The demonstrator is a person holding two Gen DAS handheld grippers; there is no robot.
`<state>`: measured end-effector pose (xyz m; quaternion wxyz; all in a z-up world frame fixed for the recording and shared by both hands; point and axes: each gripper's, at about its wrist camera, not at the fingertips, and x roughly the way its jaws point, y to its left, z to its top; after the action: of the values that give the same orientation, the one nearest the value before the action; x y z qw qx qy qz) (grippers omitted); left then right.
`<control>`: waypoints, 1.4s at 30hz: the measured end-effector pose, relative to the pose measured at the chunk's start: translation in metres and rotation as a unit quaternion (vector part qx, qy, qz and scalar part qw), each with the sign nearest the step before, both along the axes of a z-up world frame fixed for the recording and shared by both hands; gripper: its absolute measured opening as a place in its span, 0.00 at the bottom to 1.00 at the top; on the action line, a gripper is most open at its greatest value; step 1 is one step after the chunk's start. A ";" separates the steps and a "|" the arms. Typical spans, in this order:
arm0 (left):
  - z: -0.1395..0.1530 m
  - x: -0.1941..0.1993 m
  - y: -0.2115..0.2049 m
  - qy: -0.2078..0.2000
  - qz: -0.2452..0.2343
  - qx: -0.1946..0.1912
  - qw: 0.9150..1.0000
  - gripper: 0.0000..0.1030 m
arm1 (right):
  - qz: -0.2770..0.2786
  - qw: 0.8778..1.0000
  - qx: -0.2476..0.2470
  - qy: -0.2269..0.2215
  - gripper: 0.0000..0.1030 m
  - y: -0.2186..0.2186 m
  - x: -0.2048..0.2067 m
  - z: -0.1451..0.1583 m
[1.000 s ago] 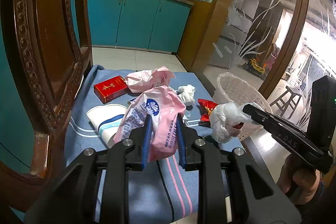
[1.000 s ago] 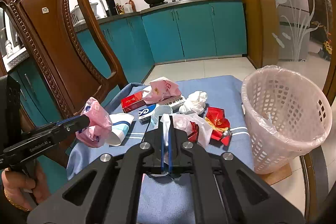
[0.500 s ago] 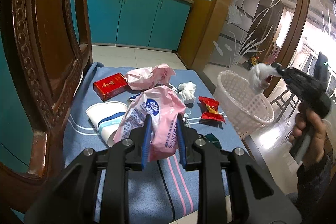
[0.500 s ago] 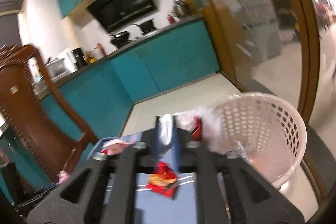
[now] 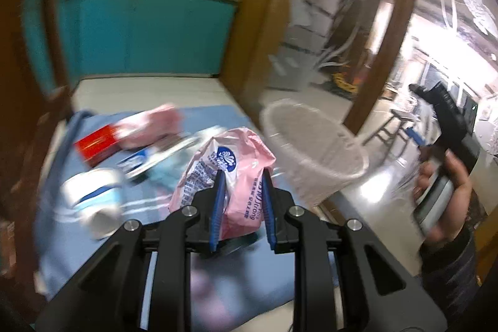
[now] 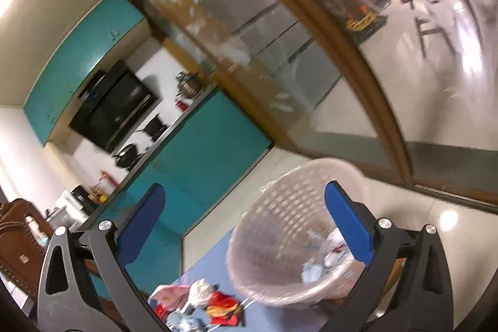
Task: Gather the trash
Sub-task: 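Drop the wrapper into the basket with the right while the left carries the pink bag there, then move the open left gripper back over the table toward the white paper cup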
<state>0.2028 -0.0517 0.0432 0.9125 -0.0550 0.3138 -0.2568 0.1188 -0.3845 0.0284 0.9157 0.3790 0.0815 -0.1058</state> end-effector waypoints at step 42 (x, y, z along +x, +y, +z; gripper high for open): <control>-0.034 -0.014 0.071 -0.028 0.133 0.142 0.981 0.97 | 0.238 0.950 -0.189 0.077 0.97 0.145 0.037 -0.005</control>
<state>0.1883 0.0191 0.0096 0.9454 0.0408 0.3112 -0.0877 0.1556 -0.2393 0.0233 0.9601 0.1592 0.2180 0.0728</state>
